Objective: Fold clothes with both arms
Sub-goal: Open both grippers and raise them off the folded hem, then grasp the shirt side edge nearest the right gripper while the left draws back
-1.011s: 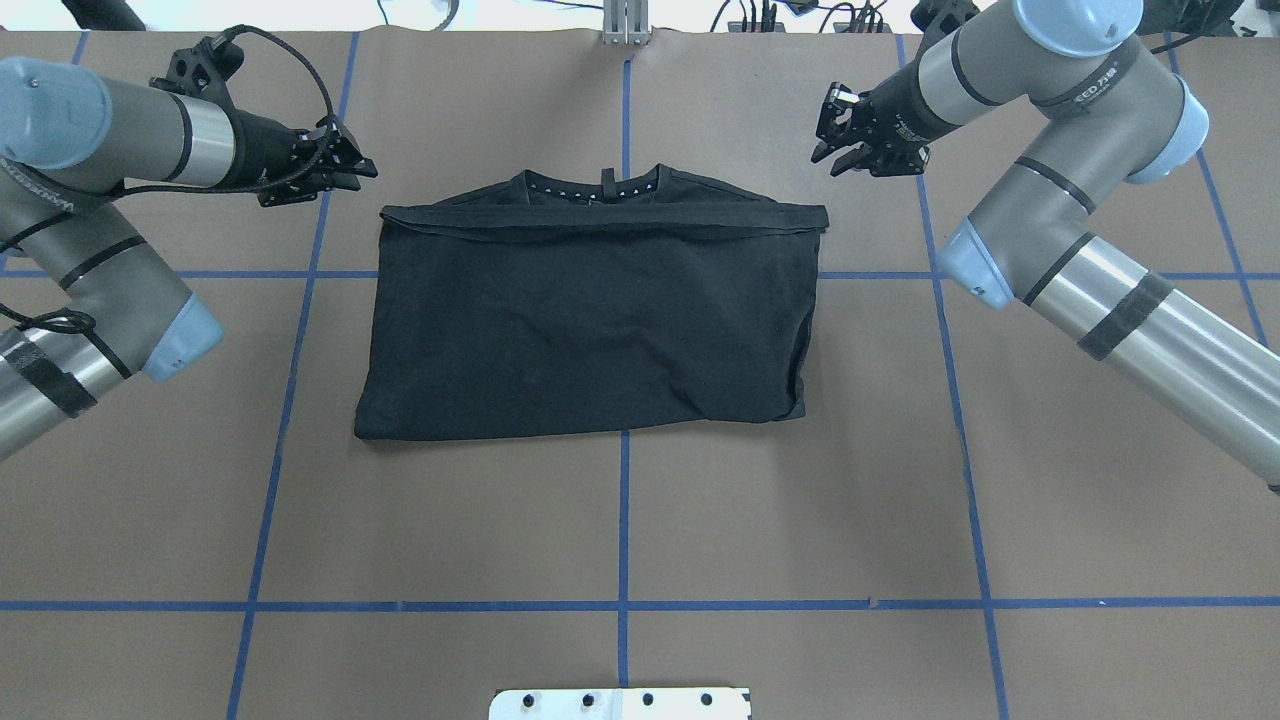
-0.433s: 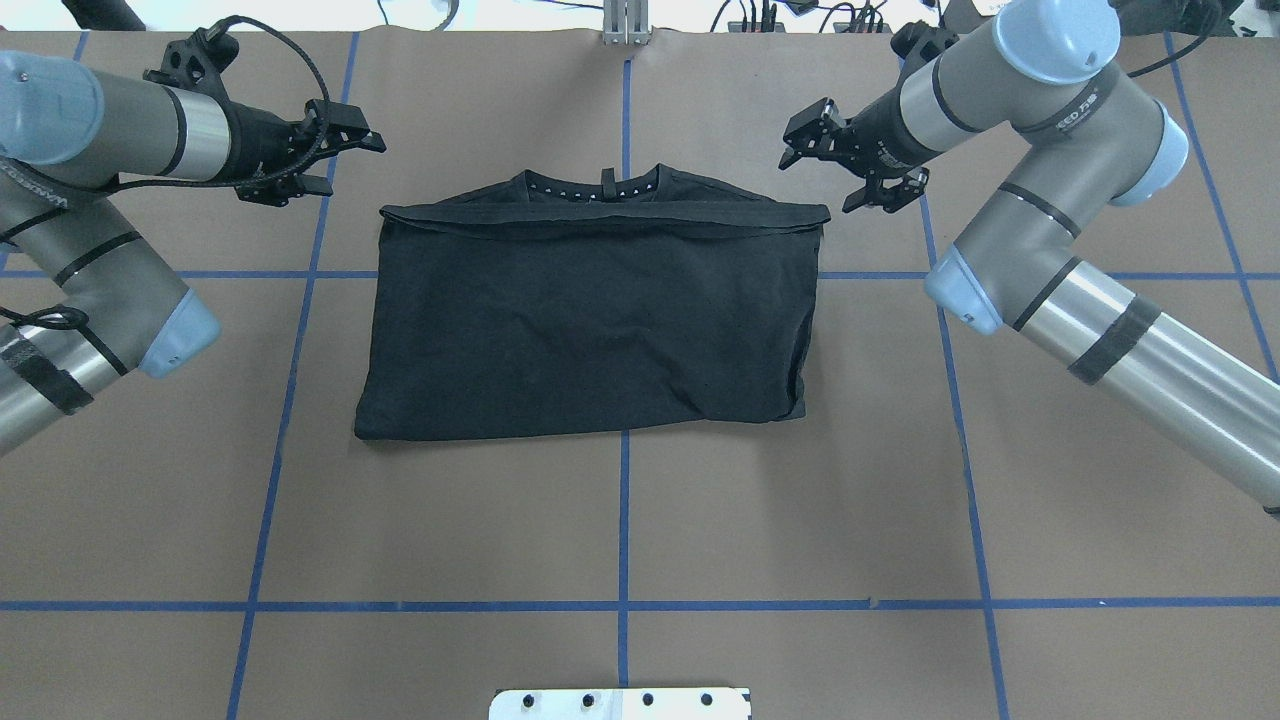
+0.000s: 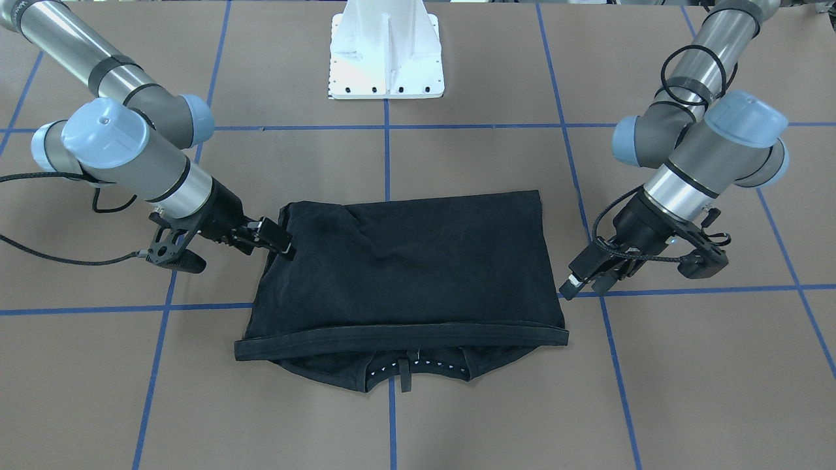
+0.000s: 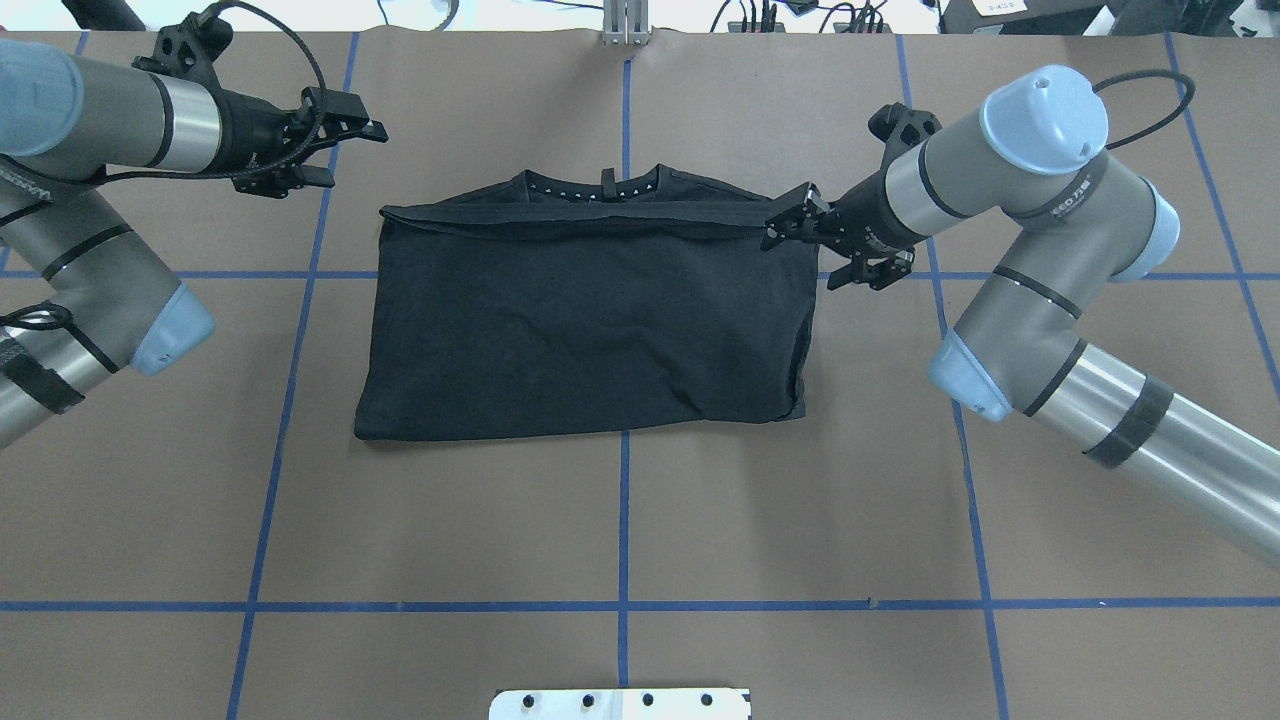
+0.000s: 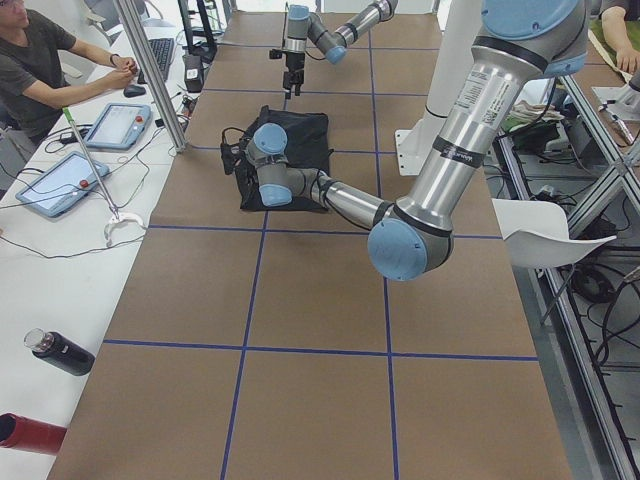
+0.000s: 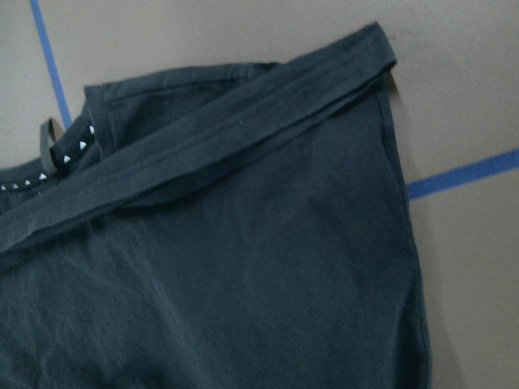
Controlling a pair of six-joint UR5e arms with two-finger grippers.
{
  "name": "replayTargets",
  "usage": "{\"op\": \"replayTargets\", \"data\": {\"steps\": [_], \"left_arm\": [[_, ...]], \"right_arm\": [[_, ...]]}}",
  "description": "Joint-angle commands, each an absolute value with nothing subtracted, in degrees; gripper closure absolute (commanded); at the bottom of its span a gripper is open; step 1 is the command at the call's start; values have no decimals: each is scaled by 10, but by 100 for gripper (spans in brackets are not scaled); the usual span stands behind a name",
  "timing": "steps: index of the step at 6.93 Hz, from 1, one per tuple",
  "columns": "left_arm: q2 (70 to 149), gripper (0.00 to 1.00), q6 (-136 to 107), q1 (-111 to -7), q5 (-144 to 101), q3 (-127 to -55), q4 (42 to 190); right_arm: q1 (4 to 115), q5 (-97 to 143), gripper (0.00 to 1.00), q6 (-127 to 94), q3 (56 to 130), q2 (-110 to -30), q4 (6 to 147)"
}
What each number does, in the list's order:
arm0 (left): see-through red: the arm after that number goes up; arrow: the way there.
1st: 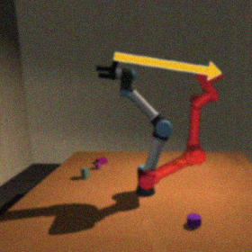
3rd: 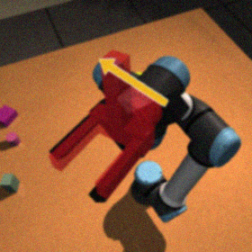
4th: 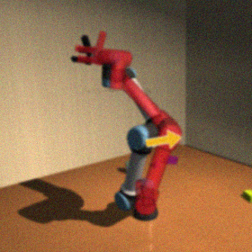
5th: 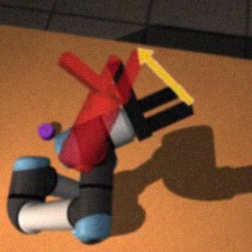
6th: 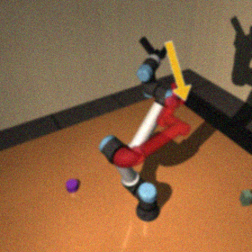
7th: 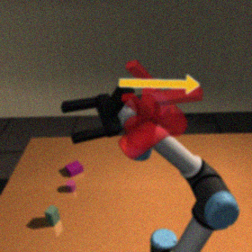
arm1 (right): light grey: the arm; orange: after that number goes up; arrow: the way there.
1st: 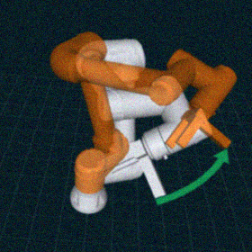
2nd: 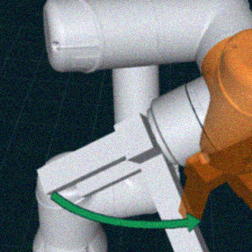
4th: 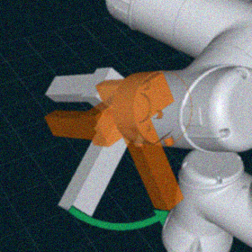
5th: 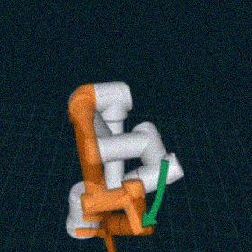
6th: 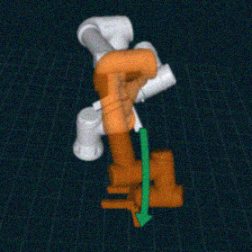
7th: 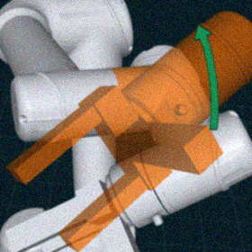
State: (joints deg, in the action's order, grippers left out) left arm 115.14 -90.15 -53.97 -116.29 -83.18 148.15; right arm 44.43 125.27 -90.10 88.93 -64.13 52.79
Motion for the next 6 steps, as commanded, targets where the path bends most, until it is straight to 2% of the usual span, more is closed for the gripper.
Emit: {"op": "replayTargets", "data": {"steps": [1,3,5,6], "left_arm": [[1147,0,-902,-541,-1164,-870,1468],[1148,0,-902,-539,-1163,-923,1406],[1147,0,-902,-539,-1161,-933,1398],[1146,0,-901,-539,-1160,-933,1398]], "right_arm": [[388,1251,0,-943,904,-665,533],[375,1256,0,-946,910,-696,533],[371,1253,1,-946,916,-708,533],[371,1254,4,-946,916,-708,533]]}}
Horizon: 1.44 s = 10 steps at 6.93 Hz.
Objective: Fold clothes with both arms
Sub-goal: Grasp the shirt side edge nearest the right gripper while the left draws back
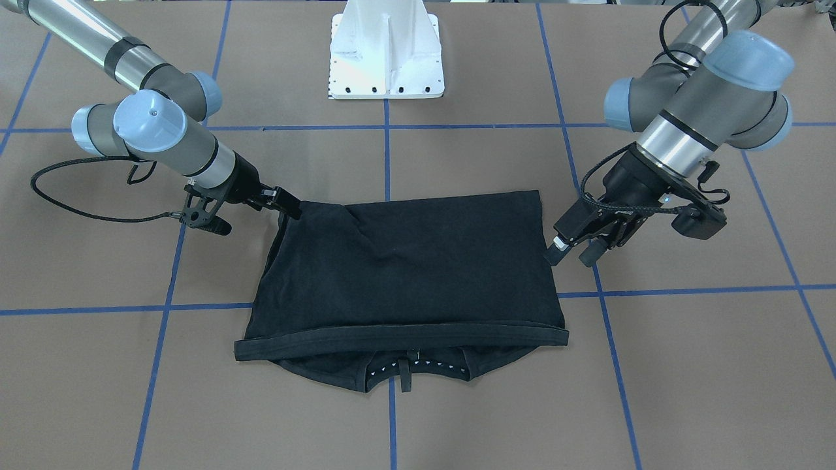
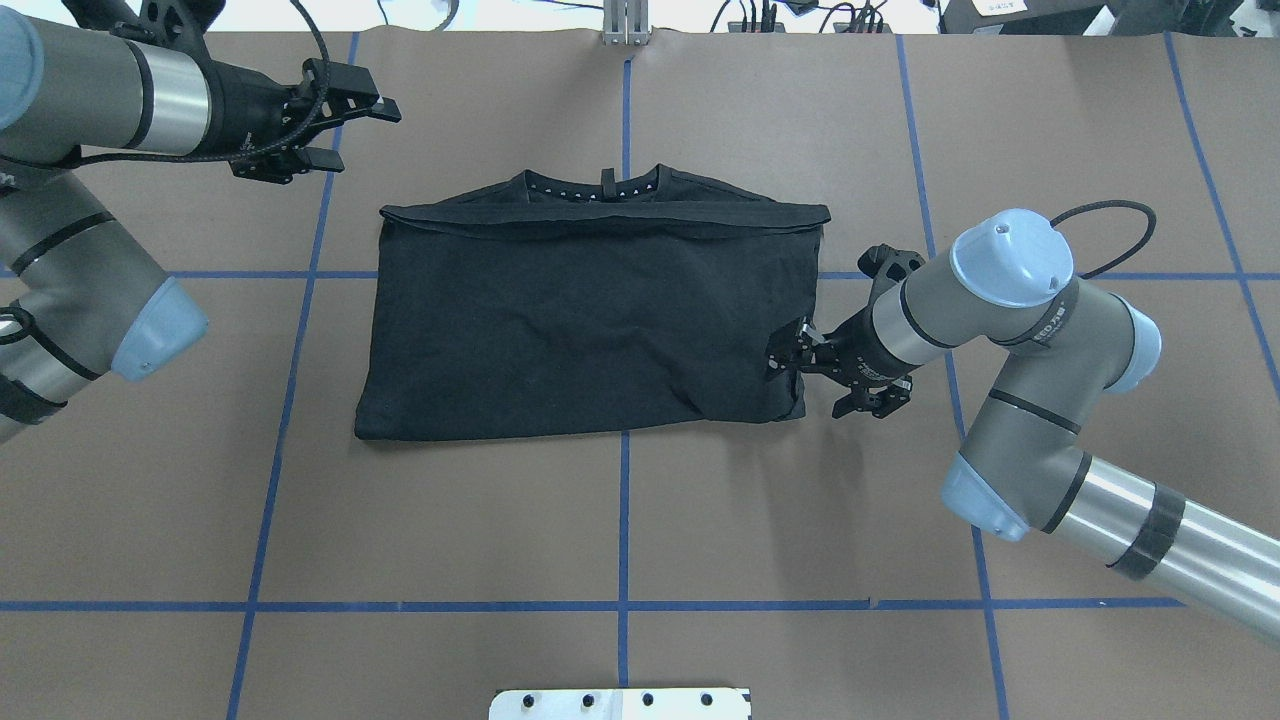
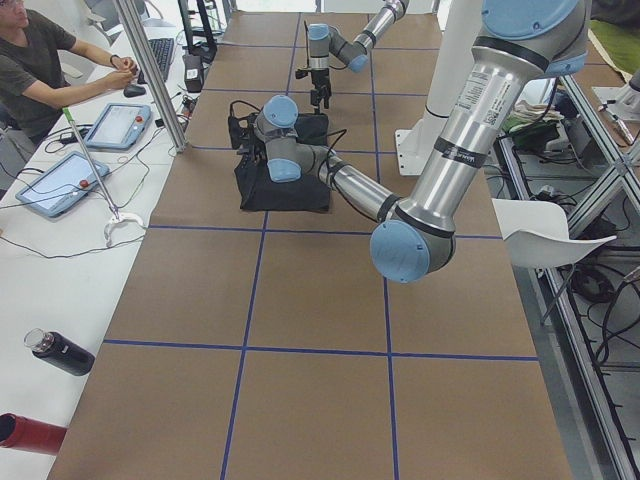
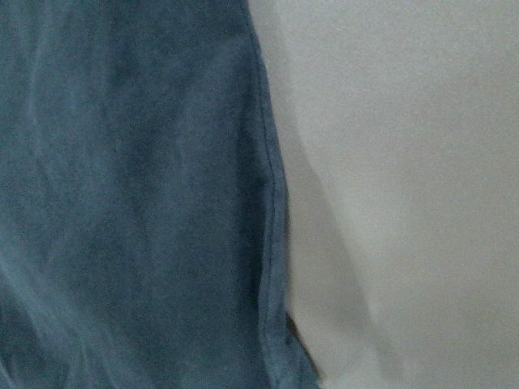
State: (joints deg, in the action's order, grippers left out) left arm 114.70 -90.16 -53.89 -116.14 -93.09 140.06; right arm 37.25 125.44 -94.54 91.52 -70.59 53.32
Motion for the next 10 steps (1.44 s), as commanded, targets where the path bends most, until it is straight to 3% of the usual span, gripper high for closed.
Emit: {"op": "replayTargets", "data": {"steps": [1,2,3,5,10], "left_arm": [[1145,0,-901,-539,-1160,-932,1398],[1142,0,-901,-539,-1159,-932,1398],[1138,0,-901,-538,-1158,-932,1398],[1133,0,-901,-539,-1158,-932,1398],[1129,0,-901,-540,-1158,-930,1398]], "right_arm": [[367,1252,4,-946,915,-707,533],[361,1251,10,-946,914,-704,533],[359,1251,31,-946,914,-703,533],[358,1252,100,-946,915,-705,533],[362,1296,100,-982,960,-711,534]]}}
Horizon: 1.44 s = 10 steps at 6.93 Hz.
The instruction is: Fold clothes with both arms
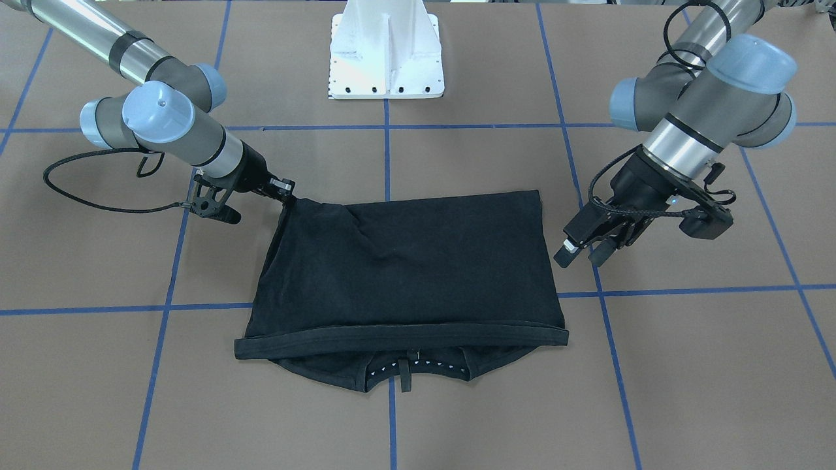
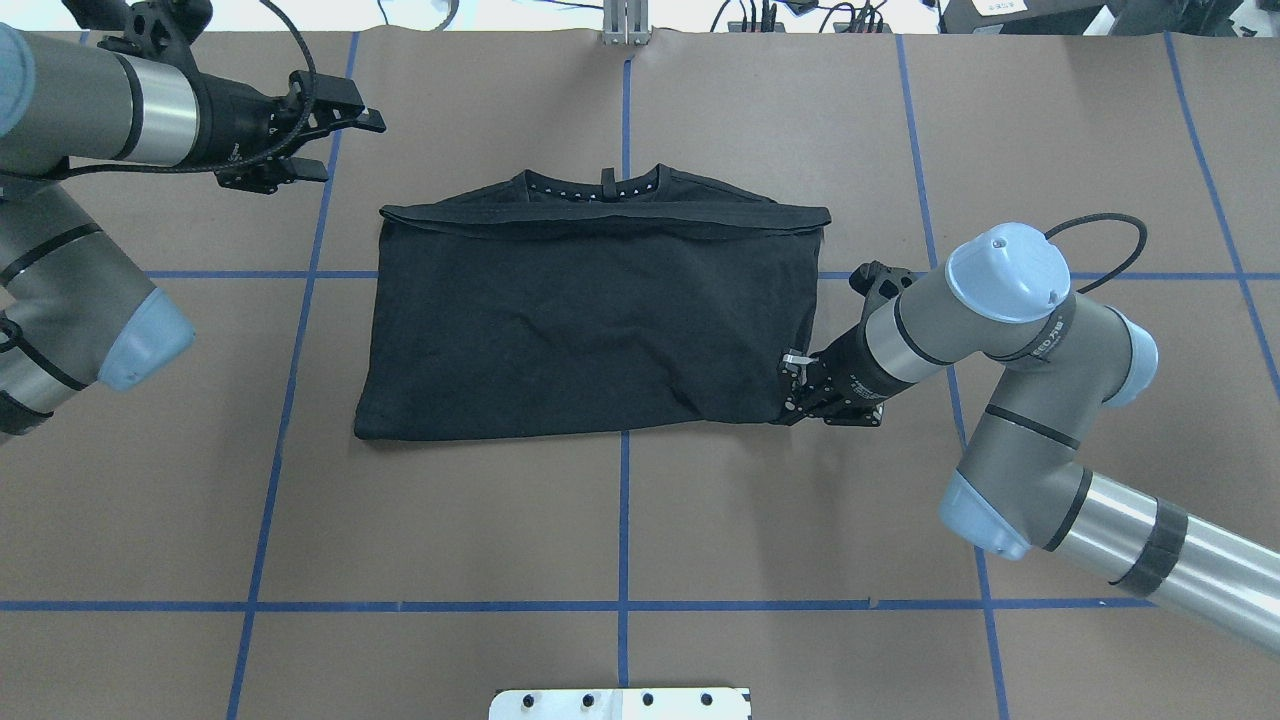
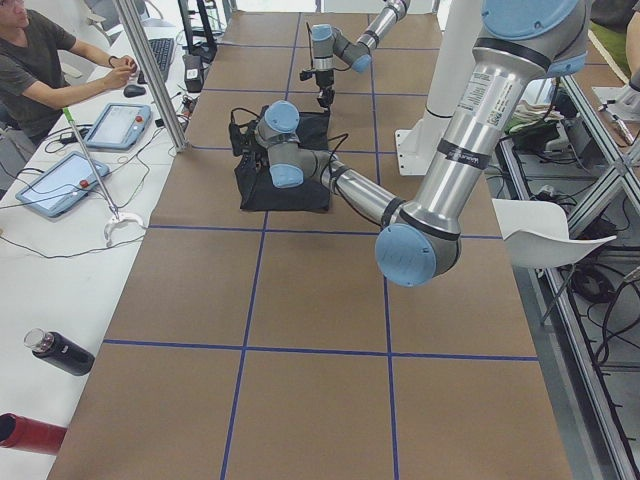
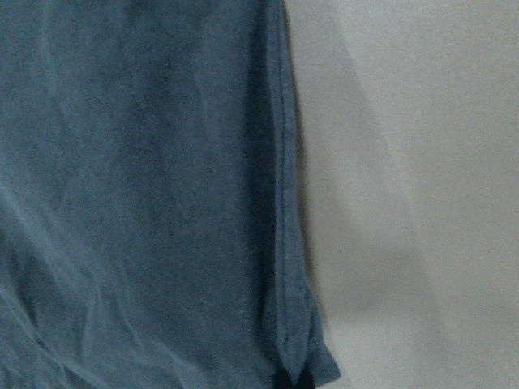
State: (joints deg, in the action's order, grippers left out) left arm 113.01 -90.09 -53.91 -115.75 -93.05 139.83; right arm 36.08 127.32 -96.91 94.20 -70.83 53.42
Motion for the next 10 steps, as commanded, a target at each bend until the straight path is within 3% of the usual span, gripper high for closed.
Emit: {"op": "replayTargets", "data": {"steps": [1,4,8,9,10], "left_arm": [[1129,0,-901,-540,-1158,-928,1398],[1114,0,-901,-539,-1158,-932,1398],[1100,0,-901,-530,-1158,-924,1404],[1098,0,-901,-526,-1159,-925,1404],[1098,0,-902,-513,-1163,-932,1403]], "right_arm": [[363,1314,100,-982,989,-721,533],[251,1317,100,-991,1166,-830,527],[140,1317,100,-1004,1178,-821,526],[135,1317,58,-1004,1182,-819,524],[134,1313,1,-1005,1180,-809,523]]}}
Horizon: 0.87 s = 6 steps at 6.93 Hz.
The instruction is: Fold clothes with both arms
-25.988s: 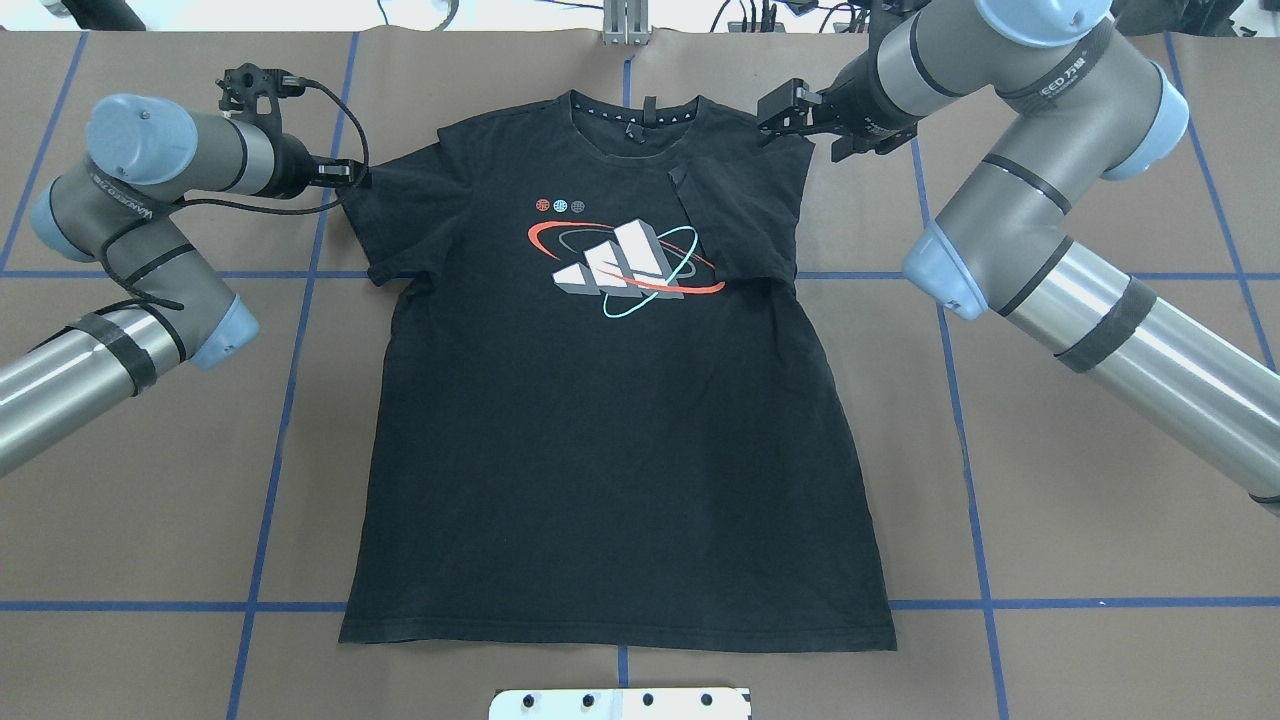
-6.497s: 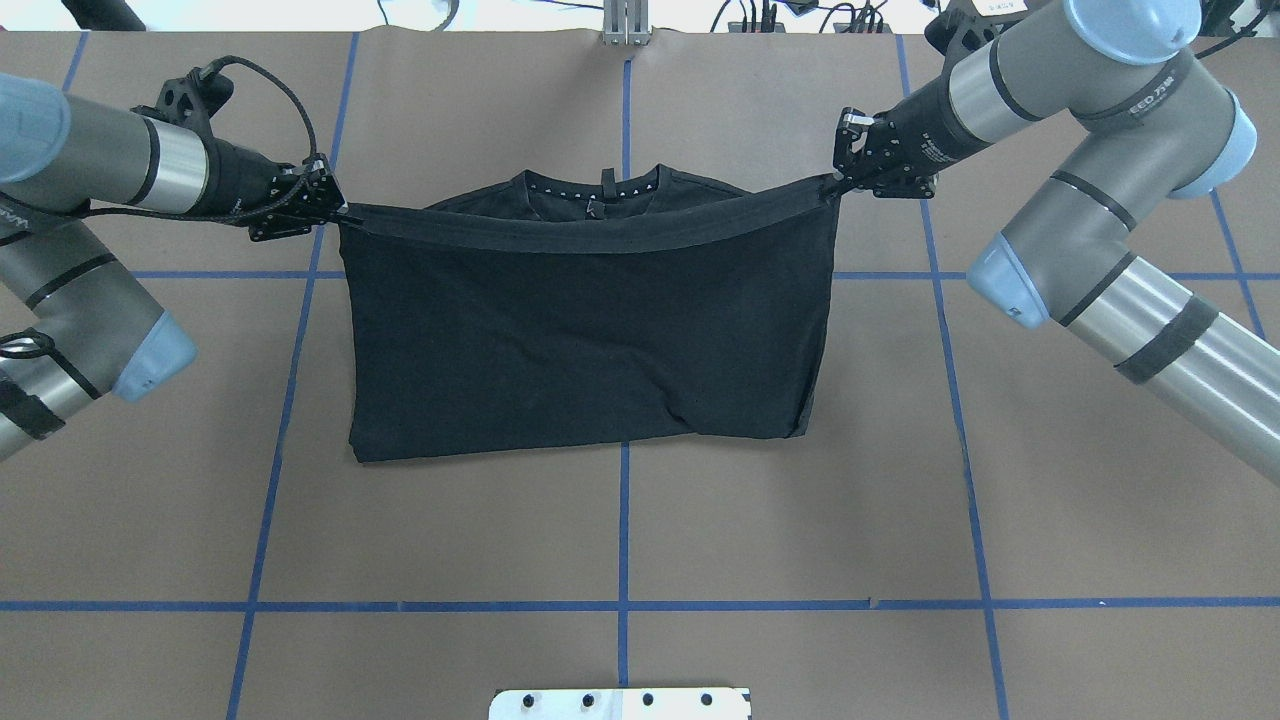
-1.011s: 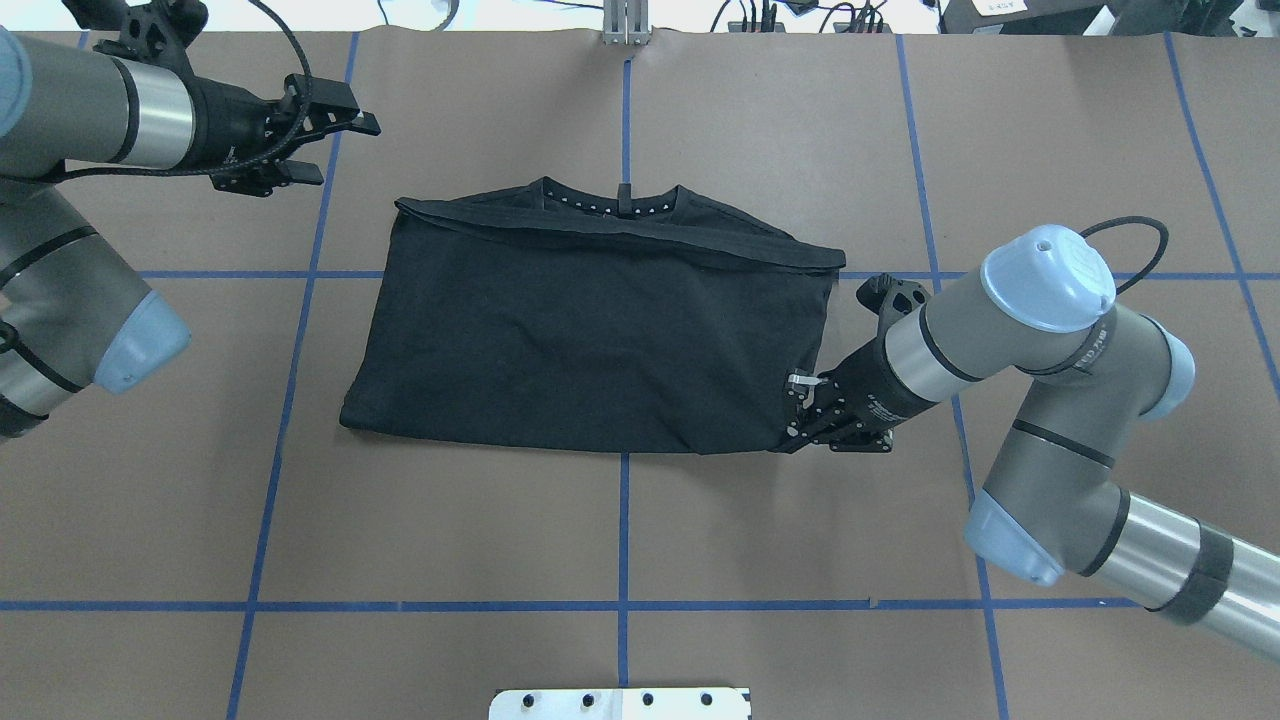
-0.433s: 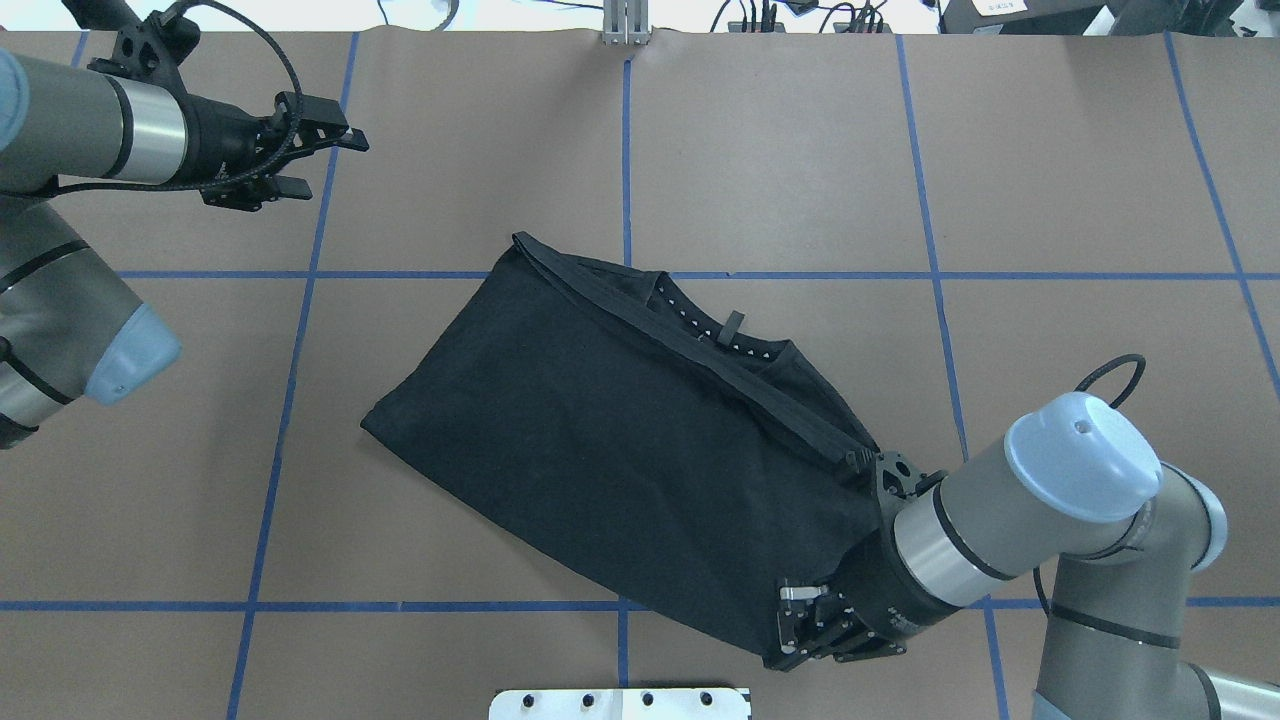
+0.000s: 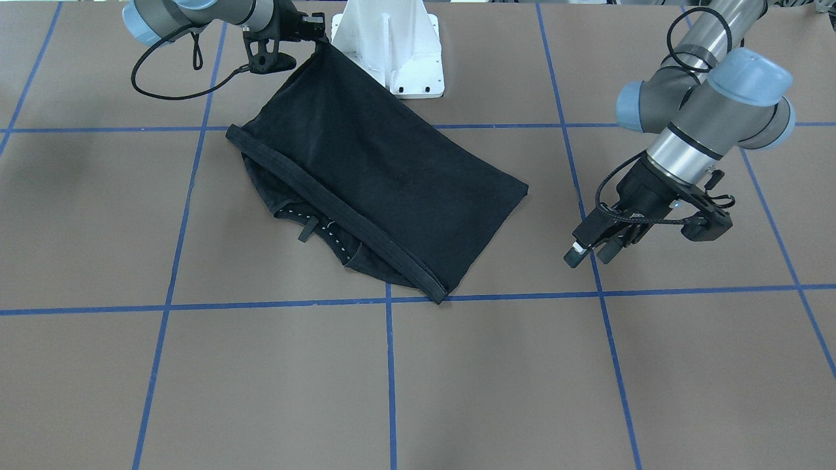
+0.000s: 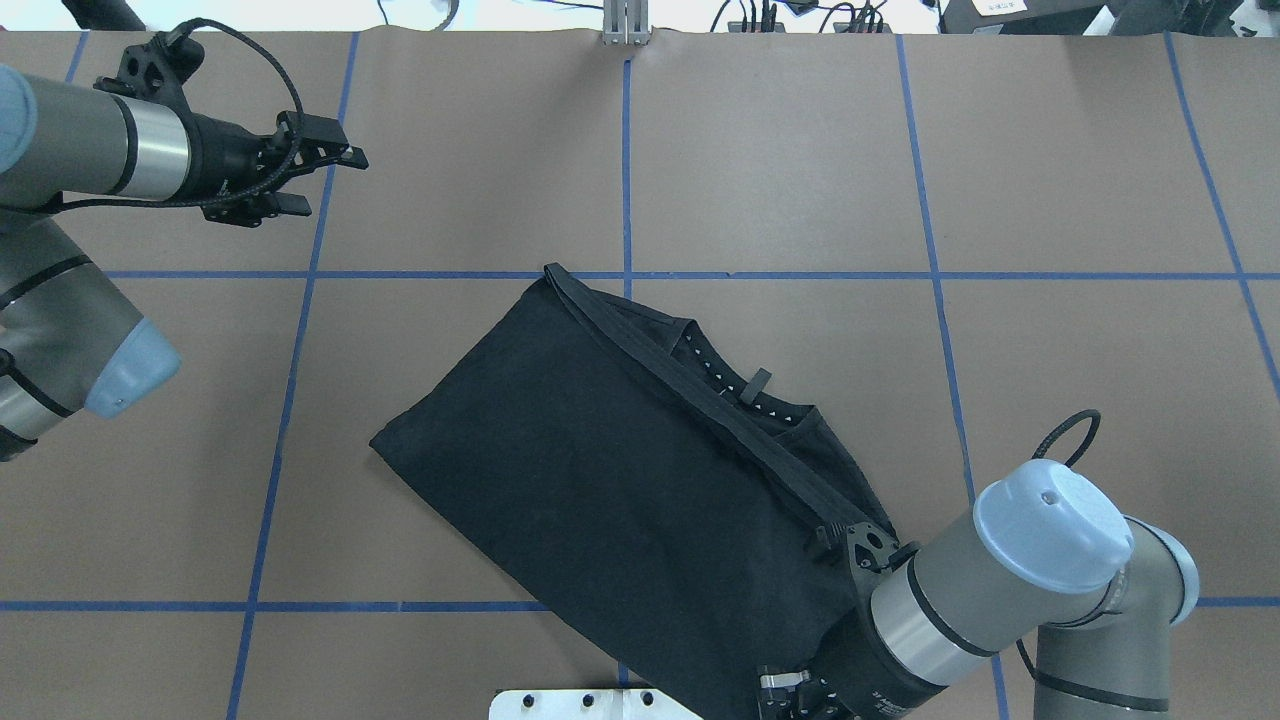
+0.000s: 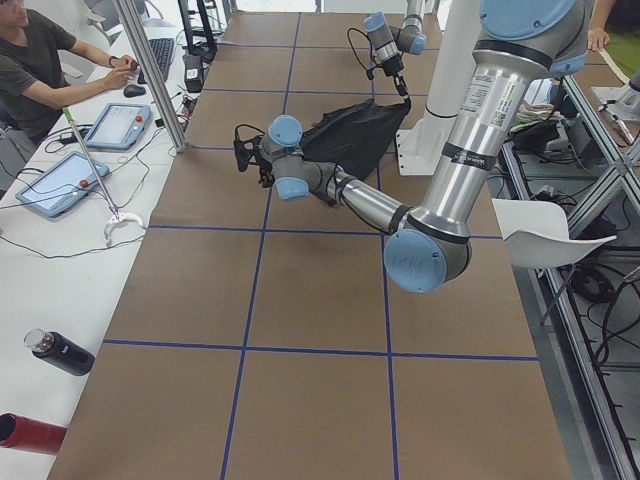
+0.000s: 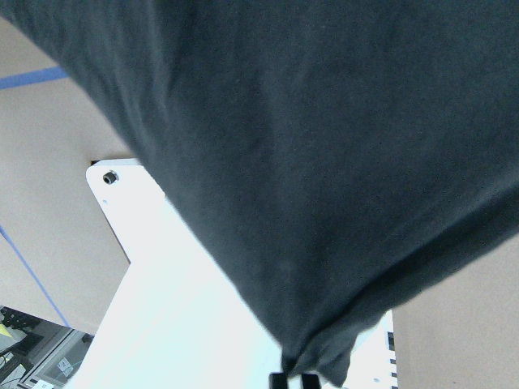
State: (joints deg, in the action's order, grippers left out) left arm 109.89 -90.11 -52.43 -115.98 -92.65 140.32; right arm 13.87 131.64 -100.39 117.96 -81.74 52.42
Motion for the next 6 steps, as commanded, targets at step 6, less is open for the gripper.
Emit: {"op": "replayTargets", "data": {"steps": [6], "left_arm": [[989,0,-990,-342,-1097,-1025,1401]], "right_arm": [[352,1302,0,-996,1172,-794,523]]}}
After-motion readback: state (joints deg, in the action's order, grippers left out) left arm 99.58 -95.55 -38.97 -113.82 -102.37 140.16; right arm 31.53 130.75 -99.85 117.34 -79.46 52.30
